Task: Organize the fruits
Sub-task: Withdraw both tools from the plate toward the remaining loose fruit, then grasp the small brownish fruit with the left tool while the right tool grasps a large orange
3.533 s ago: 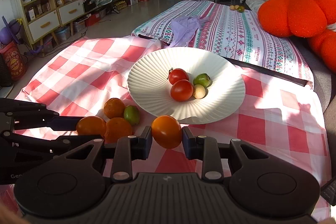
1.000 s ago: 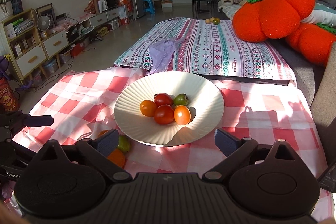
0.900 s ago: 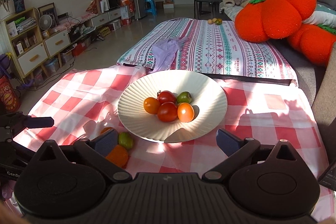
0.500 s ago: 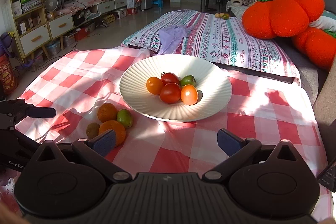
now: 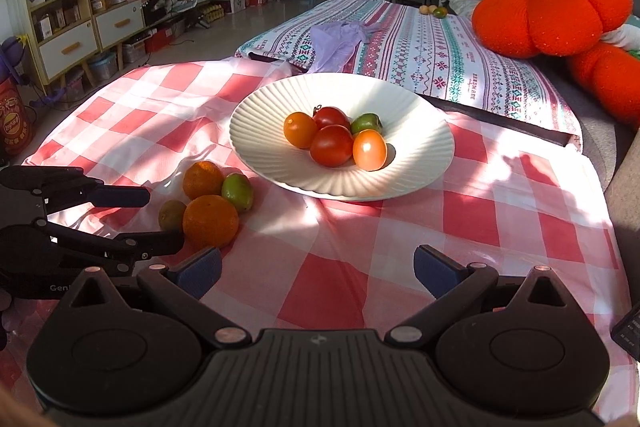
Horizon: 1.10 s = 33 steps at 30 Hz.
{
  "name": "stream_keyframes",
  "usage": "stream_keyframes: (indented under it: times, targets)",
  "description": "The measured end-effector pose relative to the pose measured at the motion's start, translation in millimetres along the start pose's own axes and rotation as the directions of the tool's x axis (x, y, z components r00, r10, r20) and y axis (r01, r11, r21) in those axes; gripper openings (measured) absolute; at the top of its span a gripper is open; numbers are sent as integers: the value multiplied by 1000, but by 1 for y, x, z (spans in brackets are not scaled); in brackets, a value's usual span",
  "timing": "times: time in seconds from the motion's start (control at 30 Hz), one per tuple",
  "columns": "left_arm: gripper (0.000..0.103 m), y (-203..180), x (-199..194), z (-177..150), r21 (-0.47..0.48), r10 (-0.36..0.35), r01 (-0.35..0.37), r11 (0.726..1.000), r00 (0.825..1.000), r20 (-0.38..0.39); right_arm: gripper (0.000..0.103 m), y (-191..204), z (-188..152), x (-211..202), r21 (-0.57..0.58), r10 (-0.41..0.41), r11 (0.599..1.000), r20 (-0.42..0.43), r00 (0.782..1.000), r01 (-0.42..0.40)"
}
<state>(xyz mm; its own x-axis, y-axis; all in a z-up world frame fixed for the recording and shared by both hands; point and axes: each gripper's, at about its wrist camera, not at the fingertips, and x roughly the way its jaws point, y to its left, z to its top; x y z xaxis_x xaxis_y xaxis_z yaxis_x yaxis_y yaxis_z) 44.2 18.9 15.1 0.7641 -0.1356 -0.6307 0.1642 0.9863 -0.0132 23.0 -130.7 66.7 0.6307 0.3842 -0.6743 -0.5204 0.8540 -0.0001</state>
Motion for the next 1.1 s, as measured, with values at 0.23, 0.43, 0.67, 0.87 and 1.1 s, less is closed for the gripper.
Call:
stream_keyframes:
  times: [0.23,0.43,0.67,0.87,1.1]
  targets:
    - [34,1,3,2,12,-16,16,1000,1000,-20,102,8,0,7,-17,3,1000,-19,1000,-4]
    - [34,5,-9,6,14,-1,2,1000,1000,-21,102,16,3,16,-10,11,1000,-31,999,-11]
    - [34,17,-20,4,5,22,-22,1000,999,-31,96,36,8,31,-35,44,998,-47,998,-46]
    - [34,28,-27,0,-17,30,-31,999,999,-41,87,48,10,41,-33,69,997,-59,996,-71]
    - [34,33,-30,-2,-25,33,-35,999,998,-44,73,65,11,48,-74,83,993,-53,995,-87]
